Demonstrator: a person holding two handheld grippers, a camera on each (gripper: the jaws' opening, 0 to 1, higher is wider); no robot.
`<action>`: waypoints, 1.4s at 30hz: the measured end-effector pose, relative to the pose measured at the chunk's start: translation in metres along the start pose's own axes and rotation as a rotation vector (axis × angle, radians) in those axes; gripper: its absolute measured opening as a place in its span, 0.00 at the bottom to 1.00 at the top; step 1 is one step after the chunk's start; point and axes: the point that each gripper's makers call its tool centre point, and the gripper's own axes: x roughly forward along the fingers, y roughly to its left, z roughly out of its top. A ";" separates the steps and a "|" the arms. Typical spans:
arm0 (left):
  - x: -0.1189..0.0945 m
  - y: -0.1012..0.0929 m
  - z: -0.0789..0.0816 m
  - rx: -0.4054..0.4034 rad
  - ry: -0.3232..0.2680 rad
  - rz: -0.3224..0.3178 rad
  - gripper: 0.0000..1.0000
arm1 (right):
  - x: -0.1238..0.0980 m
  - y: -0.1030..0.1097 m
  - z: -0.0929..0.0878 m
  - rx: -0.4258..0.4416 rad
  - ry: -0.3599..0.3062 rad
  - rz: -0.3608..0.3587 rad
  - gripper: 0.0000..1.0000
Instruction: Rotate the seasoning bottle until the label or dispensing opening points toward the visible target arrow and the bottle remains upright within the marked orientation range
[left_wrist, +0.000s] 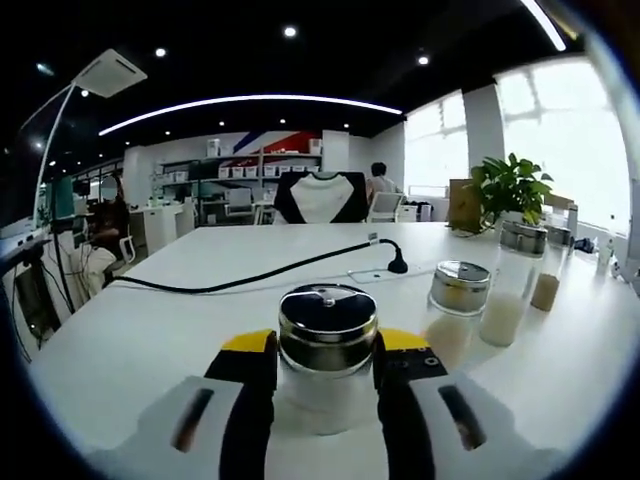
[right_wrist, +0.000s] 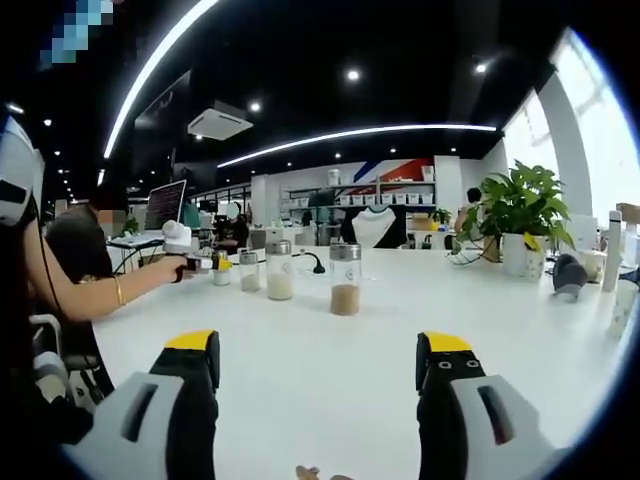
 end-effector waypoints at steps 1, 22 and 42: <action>0.000 0.000 0.000 0.001 -0.001 0.002 0.38 | 0.000 0.000 0.000 0.001 0.000 0.000 0.81; -0.005 -0.005 0.006 0.019 -0.040 0.027 0.37 | 0.001 -0.002 0.003 0.017 -0.017 0.004 0.81; -0.043 -0.009 0.042 0.032 -0.126 0.000 0.37 | 0.004 0.011 0.006 0.027 -0.035 0.040 0.81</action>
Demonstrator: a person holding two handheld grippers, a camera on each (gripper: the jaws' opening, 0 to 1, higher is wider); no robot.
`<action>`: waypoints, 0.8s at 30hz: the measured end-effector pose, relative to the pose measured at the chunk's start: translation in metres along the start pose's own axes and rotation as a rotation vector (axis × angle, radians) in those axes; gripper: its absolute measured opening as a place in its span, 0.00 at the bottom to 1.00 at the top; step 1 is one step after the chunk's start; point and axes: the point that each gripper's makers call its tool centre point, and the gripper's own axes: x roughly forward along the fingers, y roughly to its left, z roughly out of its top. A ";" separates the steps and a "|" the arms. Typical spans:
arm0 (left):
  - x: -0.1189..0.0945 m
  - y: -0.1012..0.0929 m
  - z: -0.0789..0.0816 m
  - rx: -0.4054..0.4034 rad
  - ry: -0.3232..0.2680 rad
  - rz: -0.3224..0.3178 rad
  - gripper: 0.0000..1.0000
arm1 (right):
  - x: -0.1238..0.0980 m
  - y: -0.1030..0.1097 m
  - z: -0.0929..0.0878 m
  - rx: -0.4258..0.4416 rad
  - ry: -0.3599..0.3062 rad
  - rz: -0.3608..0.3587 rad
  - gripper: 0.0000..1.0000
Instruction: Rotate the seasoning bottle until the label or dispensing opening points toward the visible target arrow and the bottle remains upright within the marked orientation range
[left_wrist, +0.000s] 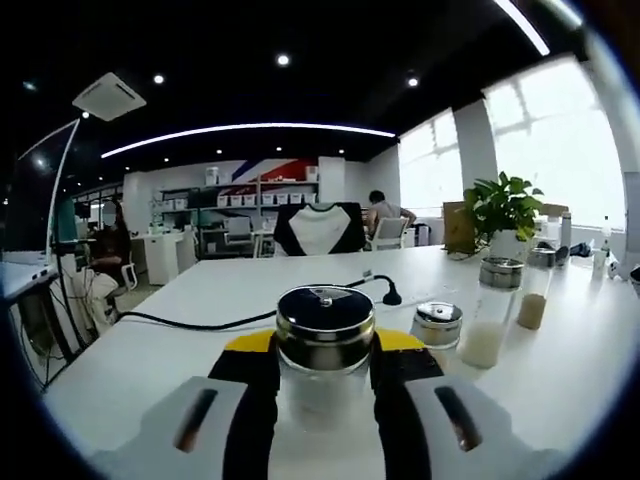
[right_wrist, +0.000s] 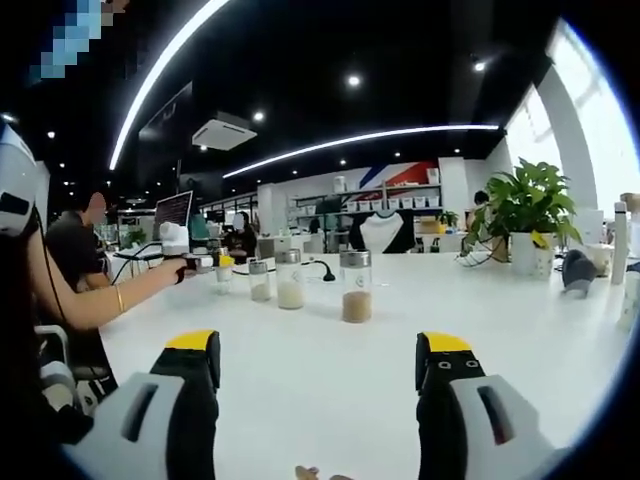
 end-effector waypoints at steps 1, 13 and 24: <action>-0.003 0.000 0.002 -0.008 -0.005 -0.005 0.37 | 0.000 0.001 0.000 -0.001 -0.001 0.001 0.81; -0.017 0.005 -0.001 0.021 -0.004 -0.018 0.37 | 0.002 0.009 0.000 -0.005 0.001 0.023 0.81; -0.048 -0.007 -0.004 0.000 -0.008 -0.045 0.37 | 0.005 0.019 -0.001 -0.004 -0.003 0.058 0.80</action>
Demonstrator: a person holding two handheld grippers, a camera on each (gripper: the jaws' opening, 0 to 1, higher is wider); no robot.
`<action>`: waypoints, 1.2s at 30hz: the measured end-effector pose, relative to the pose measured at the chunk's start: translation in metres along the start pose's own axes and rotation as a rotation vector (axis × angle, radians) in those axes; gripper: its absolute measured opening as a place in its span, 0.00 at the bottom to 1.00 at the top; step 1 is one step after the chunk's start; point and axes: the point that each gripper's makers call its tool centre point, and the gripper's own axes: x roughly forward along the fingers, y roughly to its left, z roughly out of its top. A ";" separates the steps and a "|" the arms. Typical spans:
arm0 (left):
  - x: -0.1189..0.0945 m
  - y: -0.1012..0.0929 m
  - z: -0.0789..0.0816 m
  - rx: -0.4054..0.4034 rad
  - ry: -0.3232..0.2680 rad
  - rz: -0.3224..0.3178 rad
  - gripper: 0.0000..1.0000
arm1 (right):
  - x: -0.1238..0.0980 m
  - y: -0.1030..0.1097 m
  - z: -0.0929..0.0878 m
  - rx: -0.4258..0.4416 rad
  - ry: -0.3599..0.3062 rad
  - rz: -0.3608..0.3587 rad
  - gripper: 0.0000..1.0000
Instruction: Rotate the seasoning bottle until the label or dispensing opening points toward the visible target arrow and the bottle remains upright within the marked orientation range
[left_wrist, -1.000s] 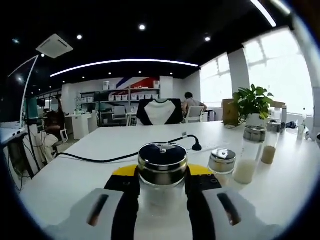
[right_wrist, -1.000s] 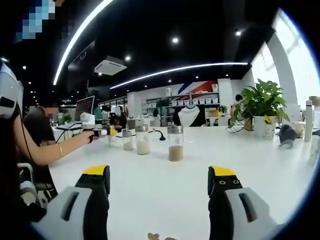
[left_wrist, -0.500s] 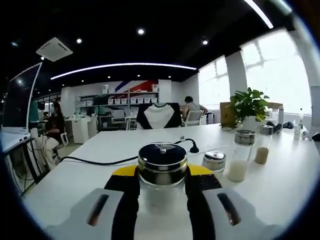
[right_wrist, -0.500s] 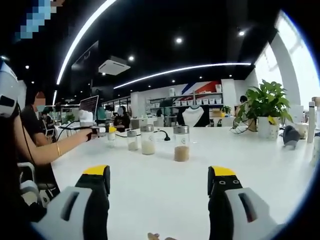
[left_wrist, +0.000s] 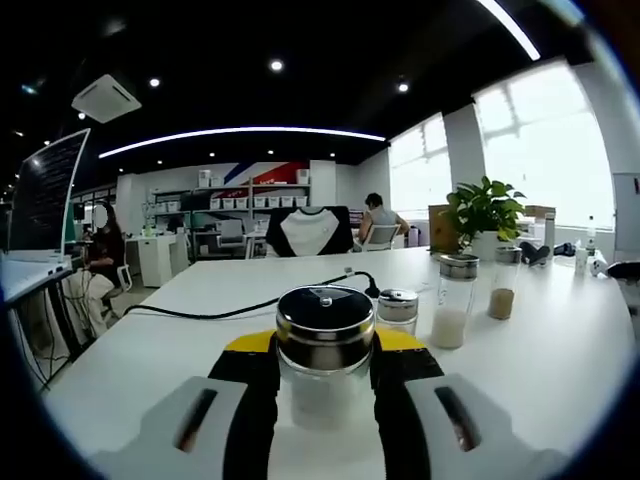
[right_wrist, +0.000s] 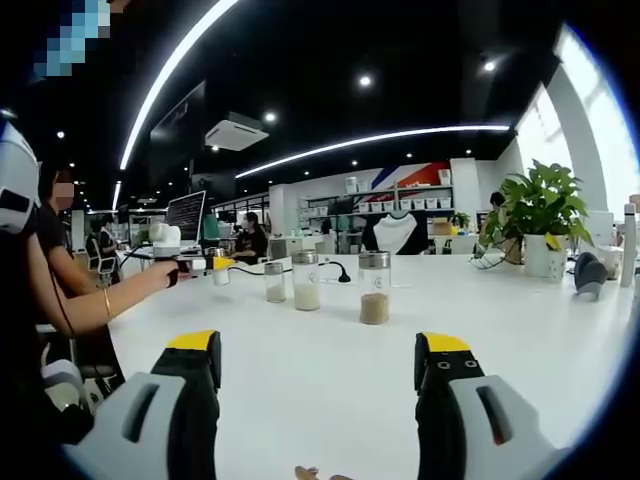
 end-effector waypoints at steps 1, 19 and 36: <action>-0.003 -0.002 0.001 -0.003 -0.006 -0.003 0.37 | 0.001 0.002 0.000 0.004 -0.001 0.006 0.80; -0.041 -0.018 -0.015 0.014 0.003 -0.024 0.37 | 0.001 0.011 -0.005 0.006 0.005 0.034 0.79; -0.066 -0.045 -0.022 0.012 -0.026 -0.052 0.37 | 0.001 0.017 -0.008 0.002 0.015 0.048 0.78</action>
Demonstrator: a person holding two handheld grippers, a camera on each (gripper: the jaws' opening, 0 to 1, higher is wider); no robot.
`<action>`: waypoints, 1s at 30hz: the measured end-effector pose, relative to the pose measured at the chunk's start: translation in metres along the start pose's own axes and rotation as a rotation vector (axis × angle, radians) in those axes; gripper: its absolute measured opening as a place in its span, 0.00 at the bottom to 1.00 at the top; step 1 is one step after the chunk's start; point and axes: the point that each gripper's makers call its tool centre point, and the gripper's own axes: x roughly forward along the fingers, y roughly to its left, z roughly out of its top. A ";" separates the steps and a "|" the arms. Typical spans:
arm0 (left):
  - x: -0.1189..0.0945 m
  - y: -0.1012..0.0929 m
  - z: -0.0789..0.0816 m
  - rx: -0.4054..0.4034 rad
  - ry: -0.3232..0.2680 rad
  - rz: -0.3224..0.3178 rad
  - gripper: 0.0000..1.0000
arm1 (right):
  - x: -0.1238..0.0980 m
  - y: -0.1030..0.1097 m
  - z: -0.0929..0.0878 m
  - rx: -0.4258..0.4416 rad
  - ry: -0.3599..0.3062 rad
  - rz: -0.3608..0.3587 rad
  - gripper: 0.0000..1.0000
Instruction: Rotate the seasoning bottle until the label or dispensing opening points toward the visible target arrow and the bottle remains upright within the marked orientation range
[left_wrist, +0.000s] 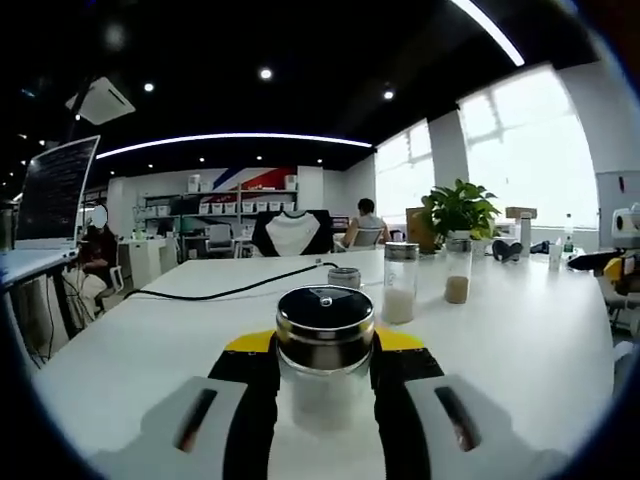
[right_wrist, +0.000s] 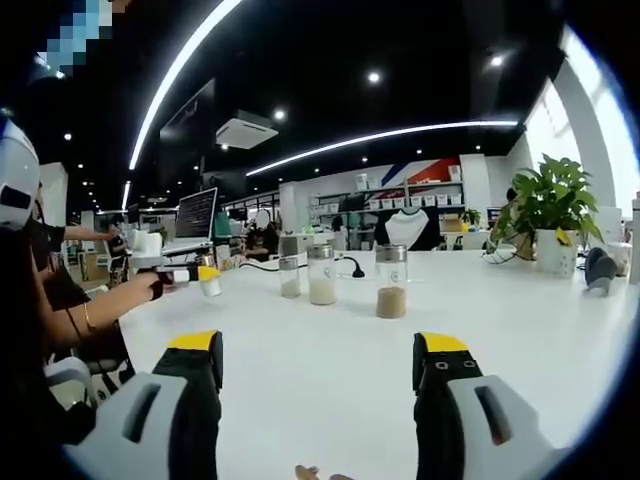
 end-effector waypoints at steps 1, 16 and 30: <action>0.000 -0.001 -0.001 0.008 0.001 0.006 0.37 | 0.000 0.000 0.000 -0.001 0.001 0.001 0.78; -0.011 -0.027 -0.007 0.021 0.037 -0.064 0.37 | 0.002 0.005 -0.002 -0.003 0.002 0.020 0.77; -0.023 -0.053 -0.004 0.053 0.026 -0.241 0.37 | 0.007 0.013 -0.006 -0.016 0.013 0.058 0.77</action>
